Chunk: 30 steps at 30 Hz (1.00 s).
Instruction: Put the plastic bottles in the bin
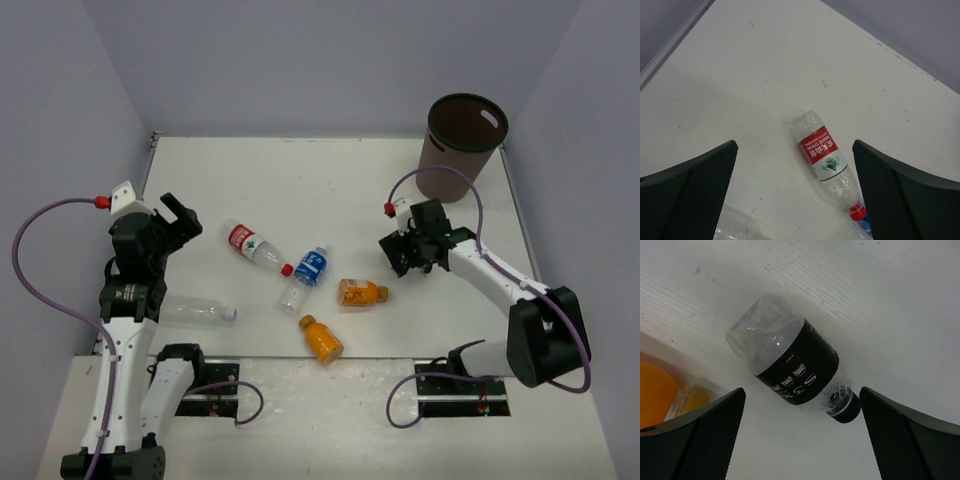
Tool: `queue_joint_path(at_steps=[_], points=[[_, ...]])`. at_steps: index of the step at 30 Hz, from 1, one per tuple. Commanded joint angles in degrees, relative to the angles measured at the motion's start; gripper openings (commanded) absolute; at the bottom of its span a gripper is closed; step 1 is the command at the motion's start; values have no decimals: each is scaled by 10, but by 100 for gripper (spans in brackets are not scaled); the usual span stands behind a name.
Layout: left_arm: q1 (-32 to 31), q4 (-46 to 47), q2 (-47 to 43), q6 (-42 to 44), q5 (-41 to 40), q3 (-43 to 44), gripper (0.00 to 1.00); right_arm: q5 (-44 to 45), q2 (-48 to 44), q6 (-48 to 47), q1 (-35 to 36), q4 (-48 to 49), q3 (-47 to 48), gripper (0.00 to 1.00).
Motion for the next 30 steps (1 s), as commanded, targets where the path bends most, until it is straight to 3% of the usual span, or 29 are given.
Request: queue_joint_path(at_steps=[1,6,8,18,23,27,30], points=[[-1,19,-3,-9,-21,0,100,13,44,-44,6,49,15,99],[-1,18,-2,-10,-28,3,100,23,108,-49,11,40,28,98],[-2,17,-1,-10,-29,4,100,24,116,-52,12,36,44,91],[-2,5,-10,-8,-50,15,100,-11,128,-57,12,28,87,23],[-2,5,-15,-9,-53,15,100,3,75,-63,12,37,105,12],[-2,2,-13,-10,-58,15,100,-5,-21,-74,12,69,125,5],[-2,2,-11,-12,-59,13,100,5,-83,-61,11,106,158,6]])
